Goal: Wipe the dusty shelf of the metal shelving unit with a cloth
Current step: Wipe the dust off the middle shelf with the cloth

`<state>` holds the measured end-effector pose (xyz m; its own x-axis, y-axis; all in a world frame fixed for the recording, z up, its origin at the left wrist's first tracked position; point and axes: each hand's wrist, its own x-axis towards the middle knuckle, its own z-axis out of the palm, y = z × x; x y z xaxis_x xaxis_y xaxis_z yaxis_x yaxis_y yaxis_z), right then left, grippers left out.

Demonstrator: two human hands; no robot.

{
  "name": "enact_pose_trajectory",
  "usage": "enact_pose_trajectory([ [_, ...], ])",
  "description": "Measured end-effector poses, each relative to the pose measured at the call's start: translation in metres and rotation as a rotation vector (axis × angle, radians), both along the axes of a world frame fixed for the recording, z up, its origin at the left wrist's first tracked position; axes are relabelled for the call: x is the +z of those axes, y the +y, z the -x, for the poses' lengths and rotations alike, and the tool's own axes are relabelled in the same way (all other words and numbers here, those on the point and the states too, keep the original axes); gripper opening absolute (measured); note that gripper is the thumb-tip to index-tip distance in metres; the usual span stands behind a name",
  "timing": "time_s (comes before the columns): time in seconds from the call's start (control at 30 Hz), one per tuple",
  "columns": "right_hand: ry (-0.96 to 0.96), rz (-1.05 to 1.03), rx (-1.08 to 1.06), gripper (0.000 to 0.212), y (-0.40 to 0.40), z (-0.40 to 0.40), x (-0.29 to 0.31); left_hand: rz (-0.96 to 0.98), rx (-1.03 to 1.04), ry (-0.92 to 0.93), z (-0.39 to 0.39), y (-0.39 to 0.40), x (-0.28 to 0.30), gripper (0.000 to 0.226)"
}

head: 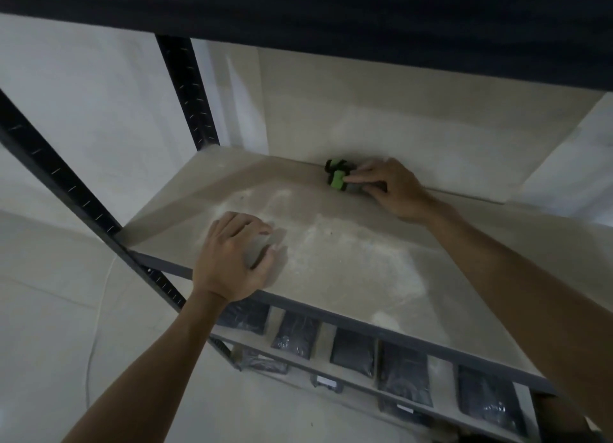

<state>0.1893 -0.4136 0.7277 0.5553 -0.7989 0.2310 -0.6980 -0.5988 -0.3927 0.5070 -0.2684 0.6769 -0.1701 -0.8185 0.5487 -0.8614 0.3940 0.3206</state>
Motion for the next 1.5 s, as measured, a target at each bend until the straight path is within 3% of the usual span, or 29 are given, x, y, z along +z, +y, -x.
enact_pose_trajectory([
  [0.23,-0.082,-0.298,0.247,0.039,0.091,0.014,0.026,0.004,0.003,0.002,0.0,0.001,0.0,0.03],
  [0.3,-0.128,-0.266,0.2,0.04,0.086,0.023,0.033,-0.006,0.003,-0.009,0.0,0.001,0.001,0.03],
  [0.4,-0.206,-0.109,-0.049,0.039,0.049,0.046,0.037,-0.032,0.007,-0.026,-0.001,0.0,0.001,0.031],
  [0.5,0.012,-0.023,-0.187,0.044,0.032,0.063,0.02,-0.017,0.003,-0.037,-0.001,0.001,0.001,0.029],
  [0.63,-0.033,0.026,-0.102,0.048,0.063,0.06,-0.011,0.001,-0.01,-0.055,-0.002,0.001,0.0,0.025],
  [0.87,-0.123,-0.057,0.118,0.037,0.168,0.025,0.009,0.041,-0.041,-0.029,-0.001,0.002,0.001,0.028],
  [0.97,-0.156,0.001,-0.004,0.038,0.155,0.049,0.023,0.051,-0.049,-0.026,-0.003,0.0,-0.002,0.026],
  [1.03,-0.151,0.1,-0.211,0.032,0.129,0.082,0.028,0.052,-0.063,-0.018,-0.004,-0.002,-0.003,0.027],
  [1.13,0.041,0.096,-0.493,0.032,0.114,0.12,0.016,0.061,-0.077,-0.005,-0.004,-0.003,-0.003,0.033],
  [1.3,0.11,0.067,-0.511,0.045,0.146,0.1,-0.008,0.076,-0.098,-0.003,-0.004,-0.003,-0.004,0.036],
  [1.43,0.043,0.051,-0.469,0.035,0.199,0.055,-0.007,0.075,-0.109,-0.013,-0.009,-0.008,-0.01,0.033],
  [1.5,-0.012,0.016,-0.364,0.04,0.225,0.031,-0.004,0.091,-0.113,-0.019,-0.01,-0.011,-0.014,0.032],
])
